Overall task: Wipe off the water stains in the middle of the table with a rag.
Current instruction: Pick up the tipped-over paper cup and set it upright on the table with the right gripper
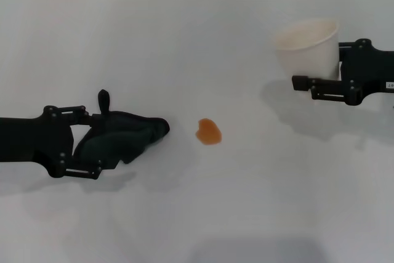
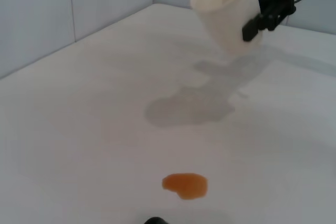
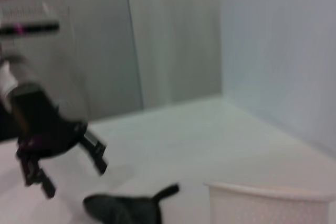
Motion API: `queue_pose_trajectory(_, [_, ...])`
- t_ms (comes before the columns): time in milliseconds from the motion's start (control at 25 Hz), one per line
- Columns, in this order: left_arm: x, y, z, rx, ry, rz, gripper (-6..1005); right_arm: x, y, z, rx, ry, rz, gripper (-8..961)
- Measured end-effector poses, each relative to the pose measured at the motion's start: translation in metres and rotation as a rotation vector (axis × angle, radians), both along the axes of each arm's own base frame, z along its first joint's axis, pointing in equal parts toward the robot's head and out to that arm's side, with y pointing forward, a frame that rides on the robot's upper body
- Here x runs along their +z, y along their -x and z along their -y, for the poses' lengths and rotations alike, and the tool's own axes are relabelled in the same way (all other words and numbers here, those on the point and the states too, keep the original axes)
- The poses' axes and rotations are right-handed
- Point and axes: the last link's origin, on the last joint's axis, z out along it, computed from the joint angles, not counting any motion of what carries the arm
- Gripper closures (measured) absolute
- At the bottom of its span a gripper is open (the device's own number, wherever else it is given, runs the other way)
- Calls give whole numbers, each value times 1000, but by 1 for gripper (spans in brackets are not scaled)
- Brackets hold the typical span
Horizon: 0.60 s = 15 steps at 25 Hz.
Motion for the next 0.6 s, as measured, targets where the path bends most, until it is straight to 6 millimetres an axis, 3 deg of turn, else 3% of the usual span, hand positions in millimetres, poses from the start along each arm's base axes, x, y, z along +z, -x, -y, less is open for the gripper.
queue_pose_trajectory(320, [-4, -4, 0, 7, 13, 13, 123, -19, -37, 9, 30, -159, -136, 400])
queue_pose_trajectory(600, [-4, -5, 1, 6, 8, 25, 123, -37, -58, 22, 64, -335, -176, 406])
